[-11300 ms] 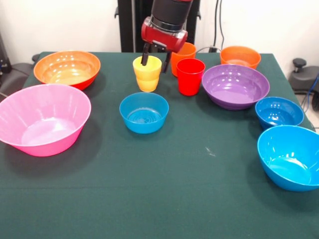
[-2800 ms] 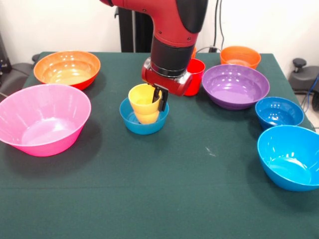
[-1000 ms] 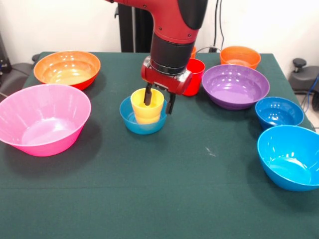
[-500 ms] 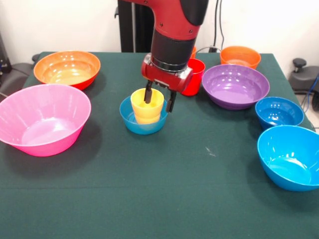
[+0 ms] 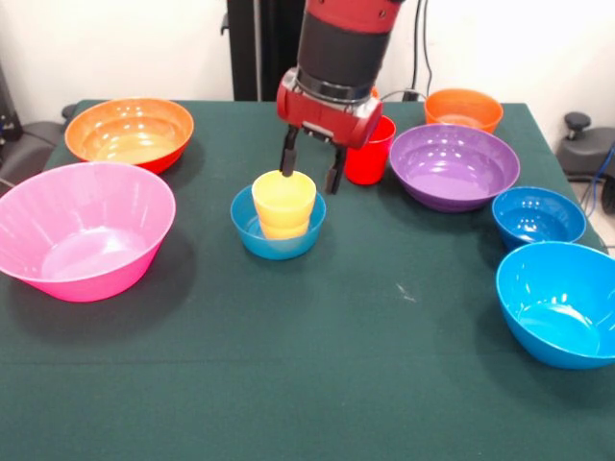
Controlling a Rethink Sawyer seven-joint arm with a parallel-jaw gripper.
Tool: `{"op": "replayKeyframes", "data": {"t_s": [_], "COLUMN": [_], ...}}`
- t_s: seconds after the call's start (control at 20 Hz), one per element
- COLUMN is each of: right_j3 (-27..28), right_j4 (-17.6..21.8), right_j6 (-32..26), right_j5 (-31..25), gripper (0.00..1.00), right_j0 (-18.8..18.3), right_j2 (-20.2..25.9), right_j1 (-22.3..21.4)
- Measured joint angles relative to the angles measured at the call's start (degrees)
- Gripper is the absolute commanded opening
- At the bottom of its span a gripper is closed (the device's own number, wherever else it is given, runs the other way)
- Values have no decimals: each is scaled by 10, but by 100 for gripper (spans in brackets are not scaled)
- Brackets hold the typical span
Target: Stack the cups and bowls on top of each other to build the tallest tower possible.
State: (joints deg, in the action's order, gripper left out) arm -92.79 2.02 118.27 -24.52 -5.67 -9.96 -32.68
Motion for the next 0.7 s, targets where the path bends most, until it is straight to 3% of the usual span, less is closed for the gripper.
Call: {"op": "replayKeyframes", "data": {"t_s": [0.45,0.7], "right_j3": [-19,-60], "right_j4": [0,-5], "right_j6": [0,0], "right_j5": [-15,-15], "gripper": [100,100], "right_j0": [8,16], "right_j2": [4,23], "right_j1": [-48,-77]}}
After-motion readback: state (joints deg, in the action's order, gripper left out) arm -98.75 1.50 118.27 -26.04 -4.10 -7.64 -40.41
